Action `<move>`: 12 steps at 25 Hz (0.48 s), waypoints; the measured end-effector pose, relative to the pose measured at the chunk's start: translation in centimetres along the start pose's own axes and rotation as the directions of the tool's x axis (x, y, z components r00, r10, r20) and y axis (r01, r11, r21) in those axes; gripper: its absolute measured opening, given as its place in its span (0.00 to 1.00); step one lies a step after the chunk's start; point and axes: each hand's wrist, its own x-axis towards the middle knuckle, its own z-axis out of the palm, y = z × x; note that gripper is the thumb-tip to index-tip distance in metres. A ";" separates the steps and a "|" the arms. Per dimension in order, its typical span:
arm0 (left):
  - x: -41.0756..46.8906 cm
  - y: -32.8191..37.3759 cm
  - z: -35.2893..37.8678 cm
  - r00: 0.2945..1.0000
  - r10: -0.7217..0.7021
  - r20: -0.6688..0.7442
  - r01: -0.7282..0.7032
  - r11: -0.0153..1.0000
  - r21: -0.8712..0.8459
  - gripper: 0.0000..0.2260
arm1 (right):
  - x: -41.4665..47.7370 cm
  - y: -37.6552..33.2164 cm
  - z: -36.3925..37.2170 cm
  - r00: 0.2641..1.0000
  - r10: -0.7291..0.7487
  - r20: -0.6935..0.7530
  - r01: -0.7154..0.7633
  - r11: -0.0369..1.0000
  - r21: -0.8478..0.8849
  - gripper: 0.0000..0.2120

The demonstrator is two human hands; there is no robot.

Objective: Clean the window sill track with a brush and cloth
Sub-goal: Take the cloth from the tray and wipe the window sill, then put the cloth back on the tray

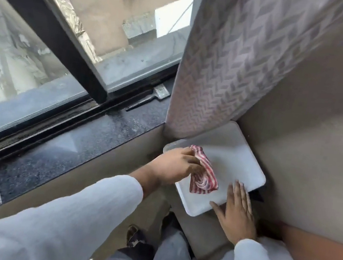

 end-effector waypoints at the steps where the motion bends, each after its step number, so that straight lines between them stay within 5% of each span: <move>1: 0.9 0.4 1.1 0.998 0.010 0.067 -0.012 0.999 0.033 0.11 | -0.1 0.4 0.6 1.000 -0.018 -0.012 0.017 0.999 -0.028 0.50; 5: 2.5 1.1 4.8 0.968 -0.061 0.243 0.034 0.993 0.114 0.03 | 0.0 1.8 2.2 0.997 -0.053 -0.051 0.049 0.995 -0.091 0.45; 8: 2.1 1.1 6.5 0.880 -0.208 0.428 0.194 0.978 0.074 0.13 | -0.1 1.8 2.1 0.996 -0.080 -0.050 0.075 0.993 -0.090 0.46; 12: -1.2 -0.3 5.3 0.949 -0.237 0.208 0.227 0.971 0.070 0.27 | 1.3 0.0 -0.1 0.991 -0.131 -0.035 0.126 0.986 -0.106 0.49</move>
